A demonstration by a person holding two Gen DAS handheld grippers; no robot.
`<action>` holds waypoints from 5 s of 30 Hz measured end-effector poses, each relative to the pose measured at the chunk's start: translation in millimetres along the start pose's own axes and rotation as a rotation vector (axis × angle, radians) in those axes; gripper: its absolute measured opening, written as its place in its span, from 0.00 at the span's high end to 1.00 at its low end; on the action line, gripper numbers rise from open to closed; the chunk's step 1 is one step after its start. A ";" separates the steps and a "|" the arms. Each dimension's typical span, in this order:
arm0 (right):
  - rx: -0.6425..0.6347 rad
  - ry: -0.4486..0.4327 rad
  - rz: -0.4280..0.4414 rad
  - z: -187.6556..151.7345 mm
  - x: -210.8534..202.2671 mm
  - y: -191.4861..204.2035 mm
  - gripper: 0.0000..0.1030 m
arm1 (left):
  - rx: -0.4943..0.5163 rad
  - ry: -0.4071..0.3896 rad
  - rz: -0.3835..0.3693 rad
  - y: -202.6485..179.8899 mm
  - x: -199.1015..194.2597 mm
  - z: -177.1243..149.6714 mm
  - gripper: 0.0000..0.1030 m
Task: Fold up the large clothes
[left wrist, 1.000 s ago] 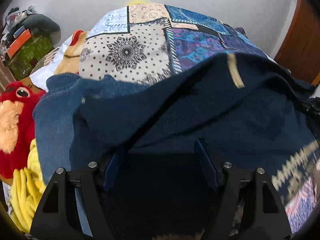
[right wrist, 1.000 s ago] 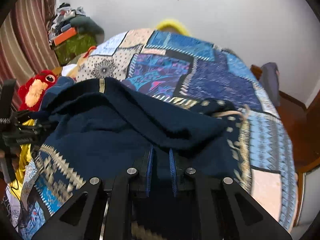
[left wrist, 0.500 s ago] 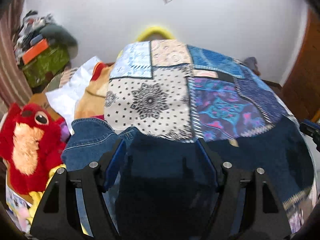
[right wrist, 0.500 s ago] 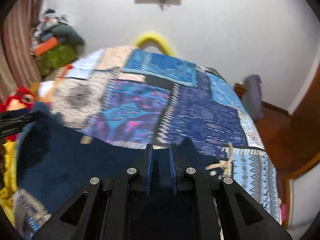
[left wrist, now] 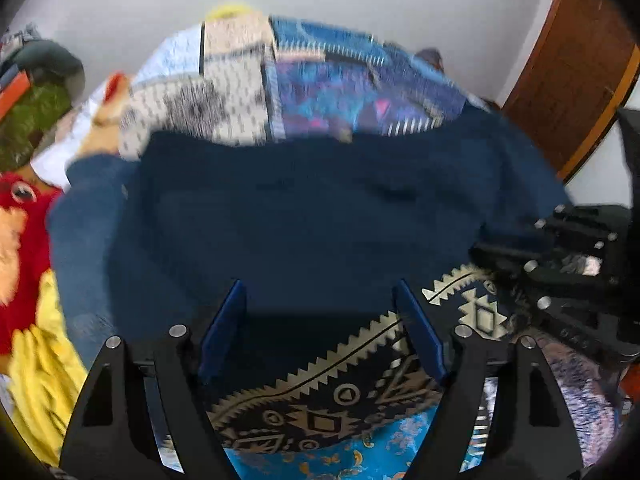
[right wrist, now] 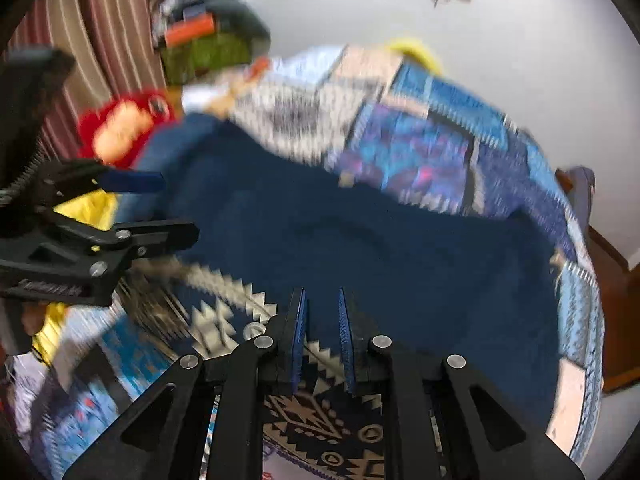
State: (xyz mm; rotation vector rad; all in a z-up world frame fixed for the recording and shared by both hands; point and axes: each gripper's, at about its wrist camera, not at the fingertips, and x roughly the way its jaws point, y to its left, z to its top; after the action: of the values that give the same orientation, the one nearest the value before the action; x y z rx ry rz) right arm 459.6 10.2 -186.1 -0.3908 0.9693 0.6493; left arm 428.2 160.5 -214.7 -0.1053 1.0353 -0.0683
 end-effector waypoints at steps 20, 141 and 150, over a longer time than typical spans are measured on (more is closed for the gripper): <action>-0.124 -0.018 -0.290 -58.5 -17.3 -24.6 0.89 | -0.053 -0.024 0.231 57.8 -12.8 -46.7 0.19; 0.359 -0.177 0.100 -84.9 -131.9 -76.7 0.04 | 0.147 -0.237 0.064 -81.9 -97.9 6.5 0.14; 0.395 0.029 0.144 -94.0 -39.9 -82.0 0.04 | 0.138 -0.146 0.082 -61.2 -35.5 -20.2 0.12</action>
State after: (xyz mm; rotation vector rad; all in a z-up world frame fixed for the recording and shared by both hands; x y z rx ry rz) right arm 438.7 -118.4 -199.0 0.0187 1.1323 0.5658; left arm 392.4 102.3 -187.2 0.0564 0.8851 -0.0567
